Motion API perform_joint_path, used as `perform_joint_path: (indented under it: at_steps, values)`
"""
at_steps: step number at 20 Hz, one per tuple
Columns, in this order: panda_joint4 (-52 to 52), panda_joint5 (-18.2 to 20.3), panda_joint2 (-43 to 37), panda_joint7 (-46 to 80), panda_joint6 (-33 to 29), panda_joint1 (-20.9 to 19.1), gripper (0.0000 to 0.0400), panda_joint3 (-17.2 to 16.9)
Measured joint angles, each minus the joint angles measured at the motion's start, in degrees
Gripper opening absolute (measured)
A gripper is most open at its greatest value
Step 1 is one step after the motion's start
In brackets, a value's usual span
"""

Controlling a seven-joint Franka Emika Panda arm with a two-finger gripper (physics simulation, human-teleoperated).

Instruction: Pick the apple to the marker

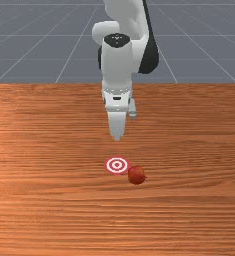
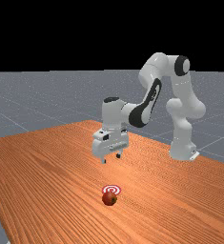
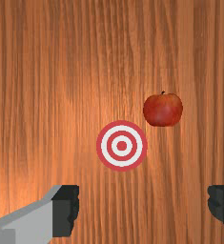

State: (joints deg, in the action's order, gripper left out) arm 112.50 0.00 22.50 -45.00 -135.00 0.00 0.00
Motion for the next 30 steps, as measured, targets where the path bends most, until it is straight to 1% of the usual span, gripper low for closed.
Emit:
perform_joint_path:
  at_steps: [1, 2, 3, 4, 5, 6, 7, 8, 9, 10, 12, 13, 15, 20, 22, 26, 30]
  values:
    - [0.00, 0.00, 0.00, 0.00, 0.00, 0.00, 0.0249, 0.00]
    - [0.00, 0.00, 0.00, 0.00, 0.00, 0.00, 0.0158, 0.00]
    - [0.37, 0.08, -0.28, 1.06, -0.10, 0.15, 0.0253, -0.20]
    - [0.59, 0.12, -0.50, 1.71, -0.16, 0.23, 0.0311, -0.33]
    - [0.72, 0.14, -0.64, 2.11, -0.20, 0.26, 0.0346, -0.42]
    - [10.60, 0.56, -8.06, 10.59, -1.65, 0.48, 0.0211, -1.88]
    - [16.90, 0.91, -14.57, 19.60, -2.25, -0.01, 0.0129, -3.38]
    - [20.76, 1.09, -18.74, 29.53, -3.11, -0.66, 0.0079, -4.40]
    - [23.42, 1.09, -21.26, 40.28, -4.18, -1.20, 0.0048, -4.88]
    - [25.34, 0.84, -22.59, 51.61, -5.43, -1.53, 0.0030, -5.00]
    - [27.61, -0.04, -23.74, 73.67, -7.14, -1.86, 0.0011, -4.66]
    - [28.17, -0.40, -24.01, 80.05, -7.63, -1.93, 0.0007, -4.49]
    - [28.77, -0.84, -24.44, 86.40, -7.91, -2.00, 0.0002, -4.29]
    - [29.10, -1.11, -24.27, 89.81, -8.62, -1.98, 0.0000, -4.09]
    - [27.82, -1.07, -22.50, 89.99, -8.49, -1.85, 0.0000, -3.93]
    - [21.34, -0.68, -16.73, 90.15, -7.54, -1.50, 0.0000, -3.44]
    - [11.61, -0.01, -10.80, 90.29, -6.89, 0.54, 0.0000, -0.90]
